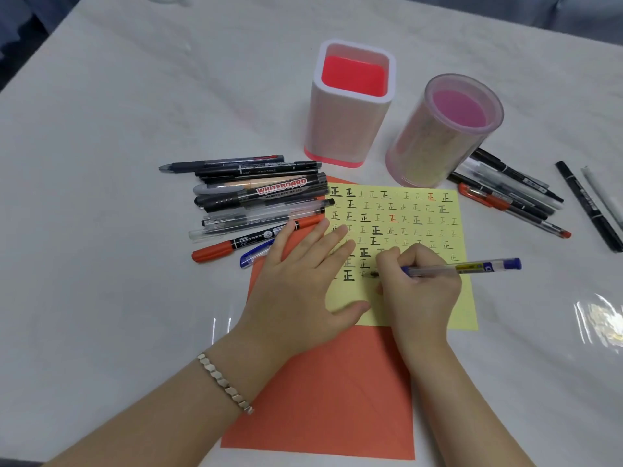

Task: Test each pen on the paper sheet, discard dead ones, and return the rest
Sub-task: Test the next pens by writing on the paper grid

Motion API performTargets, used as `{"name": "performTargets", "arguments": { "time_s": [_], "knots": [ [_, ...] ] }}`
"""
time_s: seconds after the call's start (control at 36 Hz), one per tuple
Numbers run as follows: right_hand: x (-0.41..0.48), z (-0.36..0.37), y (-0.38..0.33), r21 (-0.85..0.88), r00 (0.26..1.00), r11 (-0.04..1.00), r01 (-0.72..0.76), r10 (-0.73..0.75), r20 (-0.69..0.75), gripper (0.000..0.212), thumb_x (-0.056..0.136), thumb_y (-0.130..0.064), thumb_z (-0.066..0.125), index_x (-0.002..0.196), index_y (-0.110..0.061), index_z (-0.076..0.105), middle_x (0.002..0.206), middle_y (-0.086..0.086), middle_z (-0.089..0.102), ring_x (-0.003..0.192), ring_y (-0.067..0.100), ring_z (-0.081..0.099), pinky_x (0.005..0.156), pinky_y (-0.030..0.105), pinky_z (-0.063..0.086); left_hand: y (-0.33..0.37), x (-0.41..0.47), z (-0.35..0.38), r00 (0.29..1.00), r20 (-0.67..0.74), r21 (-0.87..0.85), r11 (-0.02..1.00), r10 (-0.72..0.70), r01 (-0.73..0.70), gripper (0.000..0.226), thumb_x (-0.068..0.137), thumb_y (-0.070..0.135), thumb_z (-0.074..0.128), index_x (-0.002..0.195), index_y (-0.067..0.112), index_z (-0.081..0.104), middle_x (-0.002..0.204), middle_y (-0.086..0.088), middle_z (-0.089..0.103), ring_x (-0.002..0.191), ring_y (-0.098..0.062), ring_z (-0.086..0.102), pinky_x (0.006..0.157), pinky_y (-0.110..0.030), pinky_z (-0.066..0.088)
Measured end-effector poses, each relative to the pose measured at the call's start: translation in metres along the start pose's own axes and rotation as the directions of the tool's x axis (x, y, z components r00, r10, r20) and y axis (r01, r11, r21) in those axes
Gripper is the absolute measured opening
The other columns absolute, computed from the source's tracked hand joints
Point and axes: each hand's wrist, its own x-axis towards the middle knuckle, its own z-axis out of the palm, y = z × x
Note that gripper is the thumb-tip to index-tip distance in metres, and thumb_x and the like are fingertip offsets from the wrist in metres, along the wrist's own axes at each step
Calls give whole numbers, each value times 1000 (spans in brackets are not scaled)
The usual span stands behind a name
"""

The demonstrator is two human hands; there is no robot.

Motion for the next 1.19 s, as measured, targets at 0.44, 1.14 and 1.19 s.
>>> {"name": "performTargets", "arguments": {
  "time_s": [0.44,1.14,1.19],
  "knots": [
    [0,-1,-1,9,999,1000,-25,25,24,31,65,-14,53,43,-9,32,42,21,41,43,36,42,48,30,36,0,0,0,1000,-6,1,1000,2,-2,70,70,61,50,123,17,61,136,4,51,132,-13,39,112,-46,15],
    [2,-9,-13,163,987,973,-162,160,27,34,72,-18,55,48,-2,36,48,23,41,45,12,35,48,20,31,0,-1,-3,999,18,-8,999,35,-35,62,75,57,49,119,15,63,133,1,54,130,-15,42,110,-47,17],
    [5,-11,-12,159,988,975,-156,151,44,39,77,-19,62,47,-10,39,46,9,41,46,12,36,49,21,32,-1,-1,-7,999,-20,-22,999,48,-48,52,82,49,48,118,14,63,133,0,55,129,-15,43,111,-45,18]
  ]
}}
